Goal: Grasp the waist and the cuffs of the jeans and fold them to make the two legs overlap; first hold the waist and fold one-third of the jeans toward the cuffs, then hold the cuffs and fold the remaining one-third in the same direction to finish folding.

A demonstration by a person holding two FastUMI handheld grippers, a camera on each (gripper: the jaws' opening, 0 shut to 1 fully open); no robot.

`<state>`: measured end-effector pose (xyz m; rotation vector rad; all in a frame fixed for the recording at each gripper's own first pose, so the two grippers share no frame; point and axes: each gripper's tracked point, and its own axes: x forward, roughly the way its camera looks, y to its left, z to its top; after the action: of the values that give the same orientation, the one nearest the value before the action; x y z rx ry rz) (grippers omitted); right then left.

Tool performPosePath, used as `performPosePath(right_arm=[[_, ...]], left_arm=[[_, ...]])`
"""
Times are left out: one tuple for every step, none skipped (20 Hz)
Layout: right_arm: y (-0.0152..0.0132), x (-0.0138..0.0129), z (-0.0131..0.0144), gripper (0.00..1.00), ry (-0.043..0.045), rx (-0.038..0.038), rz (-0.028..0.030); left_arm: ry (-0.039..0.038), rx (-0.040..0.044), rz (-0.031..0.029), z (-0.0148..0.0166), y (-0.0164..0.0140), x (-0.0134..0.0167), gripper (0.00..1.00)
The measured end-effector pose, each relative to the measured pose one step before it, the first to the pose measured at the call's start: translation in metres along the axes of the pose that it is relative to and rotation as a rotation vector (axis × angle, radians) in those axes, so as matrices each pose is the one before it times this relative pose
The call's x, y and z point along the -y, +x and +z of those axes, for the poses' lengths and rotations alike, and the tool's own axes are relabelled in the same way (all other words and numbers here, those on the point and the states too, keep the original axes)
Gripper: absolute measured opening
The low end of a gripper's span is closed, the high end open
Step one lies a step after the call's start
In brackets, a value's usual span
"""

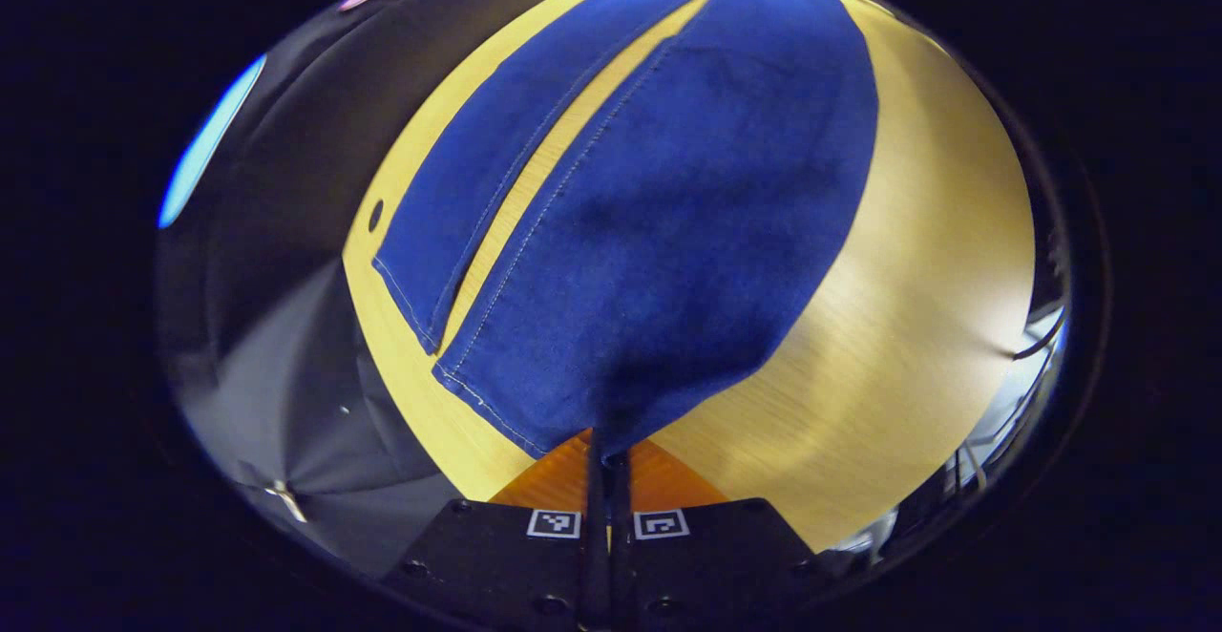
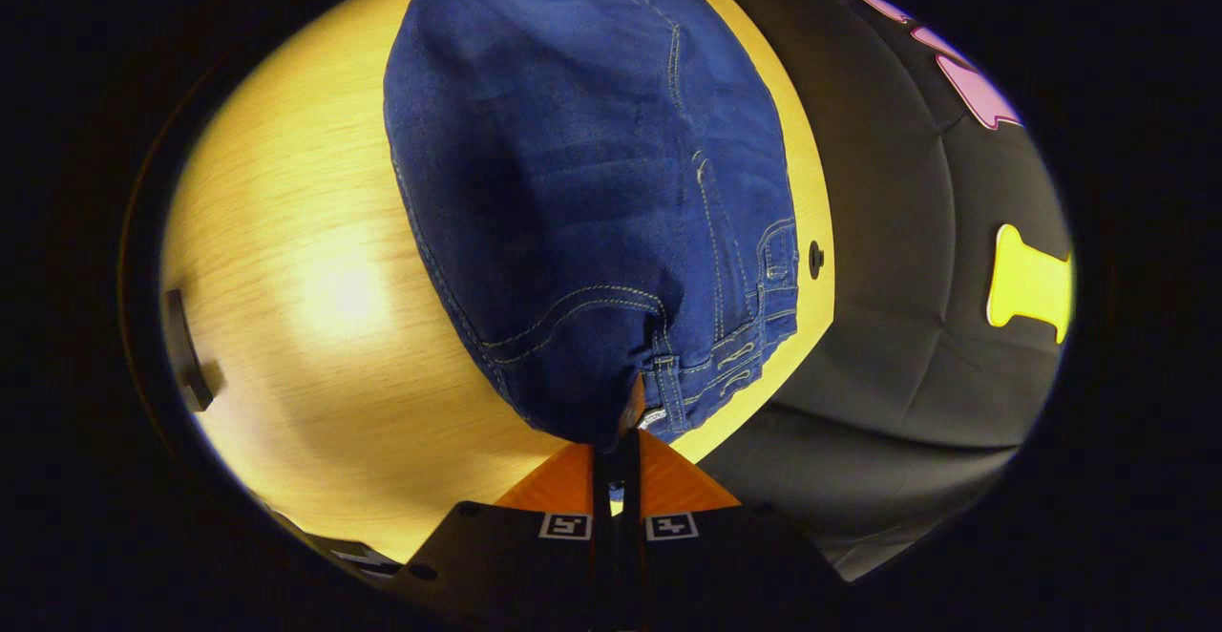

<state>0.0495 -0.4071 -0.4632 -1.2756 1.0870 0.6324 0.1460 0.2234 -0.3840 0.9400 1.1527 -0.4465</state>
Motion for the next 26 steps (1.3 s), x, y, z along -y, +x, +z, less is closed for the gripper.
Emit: performPosePath(right_arm=[[-0.00526, 0.00421, 0.00069, 0.05, -0.00261, 0.00414, -0.00096], [-0.00602, 0.00501, -0.00052, 0.05, 0.00546, 0.00845, -0.00443], [-0.00611, 0.00351, -0.00004, 0.05, 0.00101, 0.00558, 0.00981], [-0.00614, 0.00655, 0.00072, 0.05, -0.00607, 0.00550, 0.00246], [-0.00673, 0.00711, 0.00091, 0.05, 0.00678, 0.00470, 0.00408], [-0.00795, 0.00929, 0.00268, 0.05, 0.02957, 0.00742, -0.00058], [-0.00909, 0.01255, 0.00519, 0.05, 0.04783, 0.01264, -0.00897], [-0.00726, 0.01754, 0.00863, 0.05, 0.05729, 0.01218, -0.01388], [-0.00685, 0.01749, 0.01002, 0.05, 0.06657, 0.01410, -0.01318], [-0.00069, 0.01466, 0.00998, 0.05, 0.05851, 0.00976, -0.00557], [0.00011, 0.01709, 0.01327, 0.05, 0.03376, 0.00934, -0.01598], [0.00126, 0.01733, 0.01347, 0.05, 0.02492, 0.00708, -0.02475], [-0.00030, 0.01367, 0.01562, 0.05, 0.03640, 0.00360, -0.01660], [0.00683, 0.01352, 0.01214, 0.05, 0.04966, 0.00476, -0.01308], [0.00998, 0.01308, 0.01087, 0.05, 0.06149, -0.00328, -0.01598], [0.01312, 0.00958, 0.00338, 0.05, 0.07078, -0.01726, -0.00598], [0.01030, 0.01061, 0.00669, 0.05, 0.06204, -0.01335, -0.01095], [0.01342, 0.01131, 0.00753, 0.05, 0.05540, -0.01931, -0.01483], [0.01471, 0.01155, 0.00932, 0.05, 0.04826, -0.00403, -0.02238], [0.01956, 0.00988, 0.00767, 0.05, 0.05860, -0.00569, -0.02539], [0.01820, 0.00760, 0.00423, 0.05, 0.07477, -0.01956, -0.02131], [0.02025, 0.00250, 0.00247, 0.05, 0.07420, -0.01739, -0.01388], [0.01650, -0.00199, 0.00272, 0.05, 0.05945, -0.00908, -0.00832], [0.01498, -0.00314, -0.00178, 0.00, 0.03789, -0.01565, -0.00502], [0.01143, -0.00209, -0.00414, 0.05, 0.00374, -0.00974, -0.00119], [0.00825, -0.00413, -0.00347, 0.05, -0.00326, -0.01774, 0.00748]], left_arm=[[-0.02057, 0.02228, -0.01052, 0.00669, -0.00490, -0.00541, 0.06], [-0.00673, 0.01395, -0.00582, 0.00422, -0.00580, -0.00456, 0.06], [-0.00165, 0.00903, -0.01463, 0.00095, -0.00716, -0.00151, 0.06], [-0.00105, 0.00738, -0.02021, 0.00466, -0.00694, -0.00217, 0.06], [-0.00937, 0.00312, -0.03470, 0.00548, -0.00607, -0.00129, 0.06], [-0.01893, 0.00641, -0.04026, 0.00617, -0.00411, 0.00045, 0.06], [-0.02636, 0.01327, -0.03961, 0.00885, -0.00361, -0.00480, 0.06], [-0.02668, 0.01399, -0.03091, 0.01101, -0.00415, -0.00390, 0.06], [-0.01225, 0.01734, -0.00818, 0.00951, -0.00617, -0.00858, 0.06], [-0.00582, 0.01051, -0.00226, 0.00903, -0.00540, -0.01055, 0.06], [-0.01338, 0.00980, -0.00573, 0.00909, -0.00644, -0.00829, 0.06], [-0.02284, 0.01756, -0.01288, 0.01389, -0.00453, -0.00616, 0.02], [-0.02688, 0.02505, -0.01444, 0.01723, -0.00155, -0.00849, 0.06], [-0.01183, 0.02656, 0.00482, 0.01632, -0.00088, -0.01060, 0.06], [-0.01095, 0.01465, 0.01109, 0.01112, 0.00278, -0.01784, 0.06], [-0.02778, 0.01407, 0.00562, 0.00960, 0.00488, -0.01512, 0.06], [-0.04261, 0.01335, 0.01047, 0.00918, 0.00418, -0.01228, 0.06], [-0.04231, 0.01664, 0.02116, 0.01002, 0.00552, -0.01670, 0.06], [-0.04353, 0.01815, 0.03453, 0.01130, 0.00854, -0.01919, 0.06], [-0.05998, 0.00361, 0.03656, 0.00773, 0.01252, -0.01827, 0.09], [-0.05582, -0.00750, 0.04185, 0.00390, 0.01714, -0.01662, 0.06], [-0.03358, -0.00706, 0.04237, 0.00501, 0.01411, -0.01212, 0.06], [-0.00527, -0.01885, 0.03685, 0.00289, 0.01150, -0.00785, 0.06], [0.00621, -0.01748, 0.01969, 0.00580, 0.01399, -0.00248, 0.06], [0.00510, -0.01273, 0.00291, 0.00134, 0.00648, 0.01194, 0.06], [0.00014, -0.01183, 0.00577, 0.00568, 0.00859, 0.00864, 0.06]])
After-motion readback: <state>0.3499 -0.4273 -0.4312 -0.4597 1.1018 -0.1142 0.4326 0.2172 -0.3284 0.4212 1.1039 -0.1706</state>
